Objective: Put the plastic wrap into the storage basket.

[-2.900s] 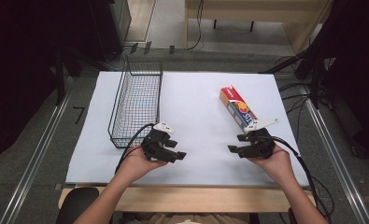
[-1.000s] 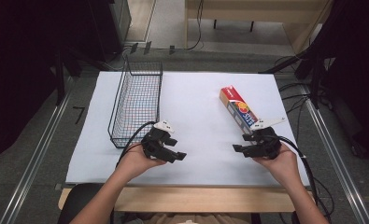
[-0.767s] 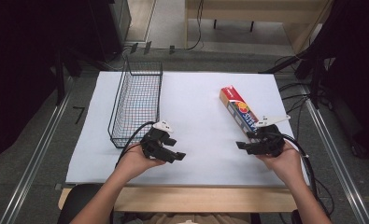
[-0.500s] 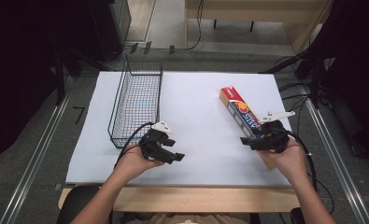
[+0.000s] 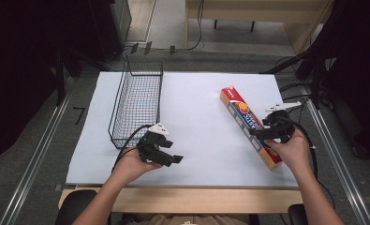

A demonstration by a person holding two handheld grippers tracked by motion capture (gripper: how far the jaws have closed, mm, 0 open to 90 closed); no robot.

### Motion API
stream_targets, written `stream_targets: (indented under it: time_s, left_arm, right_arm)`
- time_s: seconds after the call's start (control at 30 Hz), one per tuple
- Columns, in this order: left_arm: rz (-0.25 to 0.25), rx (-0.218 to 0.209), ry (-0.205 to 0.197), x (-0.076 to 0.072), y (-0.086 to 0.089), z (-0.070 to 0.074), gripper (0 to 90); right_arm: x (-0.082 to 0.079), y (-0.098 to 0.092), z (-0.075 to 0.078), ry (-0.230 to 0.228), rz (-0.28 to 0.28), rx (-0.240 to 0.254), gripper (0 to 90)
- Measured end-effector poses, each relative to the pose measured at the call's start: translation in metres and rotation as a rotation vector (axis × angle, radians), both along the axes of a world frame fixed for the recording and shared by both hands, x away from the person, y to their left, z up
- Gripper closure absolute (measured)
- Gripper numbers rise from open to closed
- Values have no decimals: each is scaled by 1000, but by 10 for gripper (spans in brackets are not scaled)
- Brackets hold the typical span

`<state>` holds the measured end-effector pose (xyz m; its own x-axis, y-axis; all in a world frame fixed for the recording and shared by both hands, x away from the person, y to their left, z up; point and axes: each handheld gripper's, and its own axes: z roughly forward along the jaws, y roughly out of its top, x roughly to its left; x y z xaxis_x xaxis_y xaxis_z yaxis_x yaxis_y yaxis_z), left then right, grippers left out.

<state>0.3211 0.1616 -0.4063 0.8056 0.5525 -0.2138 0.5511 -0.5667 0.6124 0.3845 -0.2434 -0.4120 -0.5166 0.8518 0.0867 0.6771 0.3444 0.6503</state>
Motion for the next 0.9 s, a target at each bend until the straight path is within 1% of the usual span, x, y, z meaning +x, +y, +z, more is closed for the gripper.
stream_targets:
  time_s: [0.03, 0.13, 0.17, 0.23, 0.27, 0.3, 0.37, 0.4, 0.43, 0.47, 0.5, 0.53, 0.57, 0.6, 0.67, 0.8, 0.83, 0.9]
  left_arm:
    - [0, 0, 0, 0, 0, 0, 276]
    - [0, 0, -2, -1, 1, 0, 276]
    - [0, 1, -1, -1, 1, 0, 276]
    - [2, 1, -1, 0, 1, -1, 276]
    - [4, 4, -1, -1, 0, -1, 276]
    - [4, 4, -1, -1, 0, -1, 276]
    - [3, 5, -5, -1, -1, -1, 276]
    - [3, 7, -5, -1, 0, -1, 275]
    - [4, 5, -5, -1, 0, -1, 275]
    - [4, 5, -4, -1, 0, -1, 274]
    - [3, 7, -3, 0, -1, -1, 274]
    - [0, 12, -2, 0, -1, -2, 274]
    - [-1, 13, -3, 0, -1, -2, 274]
    - [-1, 13, -3, 0, -1, -2, 274]
    - [0, 10, -3, 0, -2, -2, 273]
    - [-2, 11, -3, 0, -2, -2, 274]
    - [-5, 14, -5, 0, -3, -2, 274]
    - [-7, 12, -5, -1, -4, -2, 274]
  right_arm:
    - [2, -2, -2, 2, -12, 1, 265]
    - [5, -6, -7, 19, -21, 8, 263]
    - [8, -8, -14, 27, -25, 2, 263]
    - [11, -8, -21, 56, -21, -4, 263]
    - [12, -6, -24, 67, -26, -14, 263]
    - [12, -6, -24, 67, -26, -14, 263]
    - [14, -2, -31, 90, -17, -43, 263]
    - [16, 3, -36, 117, -20, -94, 277]
    - [16, 3, -36, 117, -20, -94, 277]
    - [17, 4, -37, 124, -22, -113, 288]
    - [17, 5, -37, 126, -22, -114, 305]
    - [19, 6, -39, 147, -33, -123, 314]
    - [20, 5, -40, 158, -29, -123, 315]
    - [20, 5, -40, 158, -29, -123, 315]
    - [21, 7, -41, 178, -30, -118, 336]
    - [21, 8, -41, 189, -35, -118, 339]
    - [21, 8, -42, 196, -45, -117, 339]
    - [22, 9, -42, 197, -45, -119, 338]
